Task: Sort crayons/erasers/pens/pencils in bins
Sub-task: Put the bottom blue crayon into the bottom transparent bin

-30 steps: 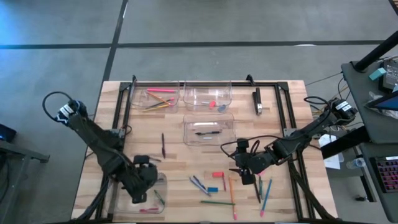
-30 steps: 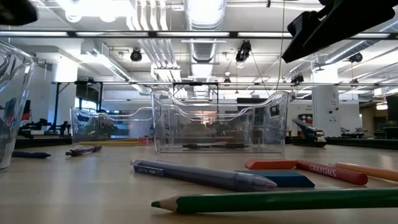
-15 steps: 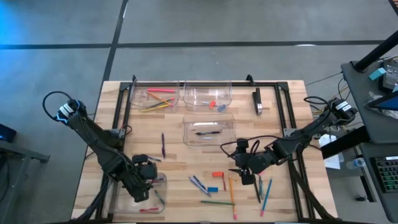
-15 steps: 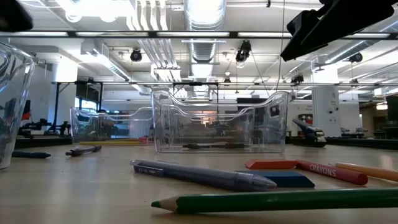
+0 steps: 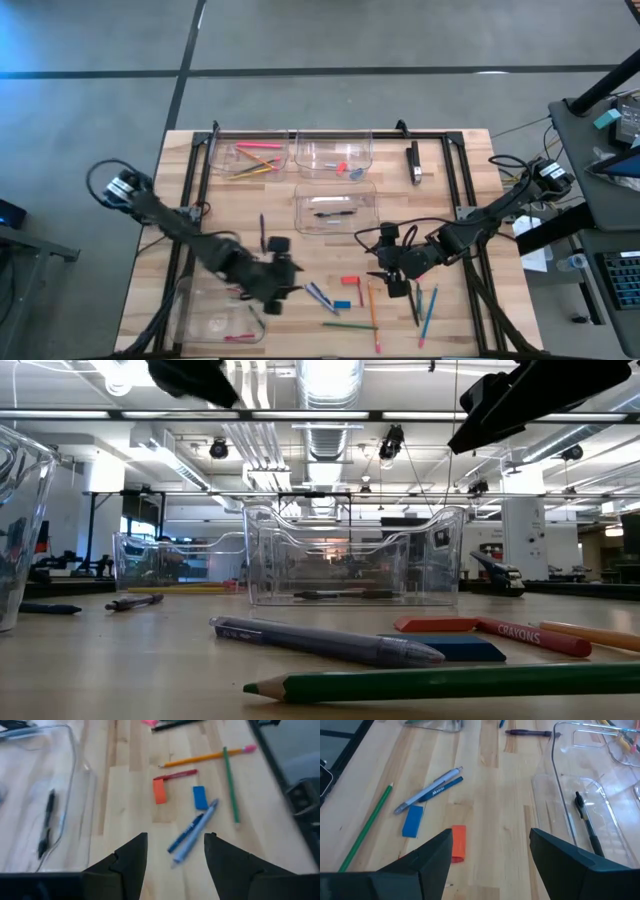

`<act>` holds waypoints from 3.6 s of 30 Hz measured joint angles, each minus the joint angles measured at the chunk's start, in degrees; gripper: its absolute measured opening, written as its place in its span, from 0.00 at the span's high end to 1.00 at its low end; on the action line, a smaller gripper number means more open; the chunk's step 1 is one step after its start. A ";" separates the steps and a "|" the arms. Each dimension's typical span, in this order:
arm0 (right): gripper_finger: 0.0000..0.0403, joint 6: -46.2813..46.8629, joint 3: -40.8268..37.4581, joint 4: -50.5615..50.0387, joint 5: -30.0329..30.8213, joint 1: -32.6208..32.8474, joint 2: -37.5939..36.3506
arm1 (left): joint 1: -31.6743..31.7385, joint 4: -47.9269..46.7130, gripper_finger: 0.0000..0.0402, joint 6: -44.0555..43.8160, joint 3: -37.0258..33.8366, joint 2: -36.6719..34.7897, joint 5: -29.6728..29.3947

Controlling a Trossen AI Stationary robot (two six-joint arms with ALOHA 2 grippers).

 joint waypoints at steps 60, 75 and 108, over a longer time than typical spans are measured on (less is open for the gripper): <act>0.37 0.00 -0.74 0.09 0.00 0.00 -0.02 | 10.28 17.51 0.55 18.48 1.25 23.84 14.85; 0.37 0.00 -0.92 -0.01 -0.02 0.00 -0.02 | 11.80 19.74 0.68 19.93 2.54 28.63 17.31; 0.37 0.17 -1.22 -0.11 0.00 0.00 -0.09 | 7.60 -2.97 0.99 10.18 3.26 4.54 18.66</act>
